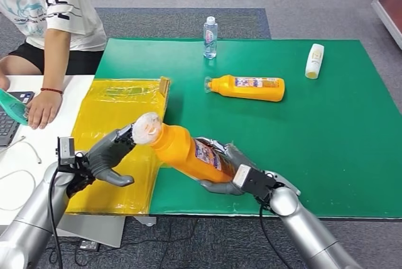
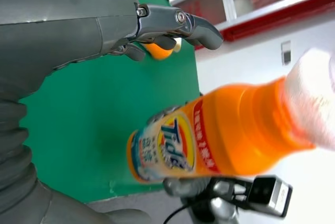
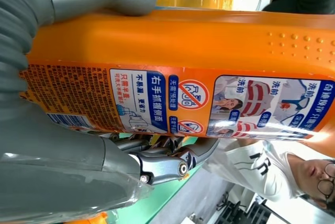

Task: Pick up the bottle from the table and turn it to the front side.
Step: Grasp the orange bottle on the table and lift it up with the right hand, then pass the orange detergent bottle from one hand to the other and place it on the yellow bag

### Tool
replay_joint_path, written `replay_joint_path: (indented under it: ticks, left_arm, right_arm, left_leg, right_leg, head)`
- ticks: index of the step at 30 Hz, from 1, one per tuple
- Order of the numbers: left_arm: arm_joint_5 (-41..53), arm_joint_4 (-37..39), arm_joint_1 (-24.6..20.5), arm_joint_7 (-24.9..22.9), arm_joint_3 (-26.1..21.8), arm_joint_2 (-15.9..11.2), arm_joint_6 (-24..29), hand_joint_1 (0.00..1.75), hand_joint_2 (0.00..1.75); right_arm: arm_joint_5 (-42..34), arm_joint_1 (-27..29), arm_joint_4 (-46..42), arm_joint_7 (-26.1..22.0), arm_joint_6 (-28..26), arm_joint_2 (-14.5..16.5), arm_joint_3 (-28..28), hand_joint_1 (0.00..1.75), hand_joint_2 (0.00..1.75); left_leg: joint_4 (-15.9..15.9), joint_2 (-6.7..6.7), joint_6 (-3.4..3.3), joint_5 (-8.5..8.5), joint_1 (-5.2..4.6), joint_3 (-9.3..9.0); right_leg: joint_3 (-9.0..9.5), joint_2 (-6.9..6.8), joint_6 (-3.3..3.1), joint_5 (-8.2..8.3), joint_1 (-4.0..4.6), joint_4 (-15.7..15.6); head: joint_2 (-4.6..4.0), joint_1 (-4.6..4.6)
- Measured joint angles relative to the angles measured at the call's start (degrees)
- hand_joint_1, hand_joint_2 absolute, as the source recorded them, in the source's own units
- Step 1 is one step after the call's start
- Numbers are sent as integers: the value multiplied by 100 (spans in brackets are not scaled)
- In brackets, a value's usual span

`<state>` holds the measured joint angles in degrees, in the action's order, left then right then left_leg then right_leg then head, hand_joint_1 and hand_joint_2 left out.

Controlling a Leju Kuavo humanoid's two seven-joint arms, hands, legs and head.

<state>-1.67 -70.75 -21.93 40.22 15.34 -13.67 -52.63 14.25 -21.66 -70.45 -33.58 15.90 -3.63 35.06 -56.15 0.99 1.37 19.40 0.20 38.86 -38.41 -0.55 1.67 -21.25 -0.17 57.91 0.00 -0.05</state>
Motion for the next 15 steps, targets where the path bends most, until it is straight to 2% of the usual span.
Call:
replay_joint_path:
  ticks: [7,15]
  left_arm:
    - [-90,13,45,2,-364,378,-53,0,175]
    - [181,442,-97,2,-262,610,414,0,175]
  right_arm:
    - [19,174,-243,43,-91,10,27,175,175]
    - [278,244,-580,103,-221,136,87,175,175]
  left_leg:
    - [0,0,0,1,0,6]
    - [0,1,1,-1,0,7]
  right_leg:
    - [-6,0,0,0,0,0]
    - [-10,0,-2,2,0,0]
  head:
    - [0,-1]
    - [0,-1]
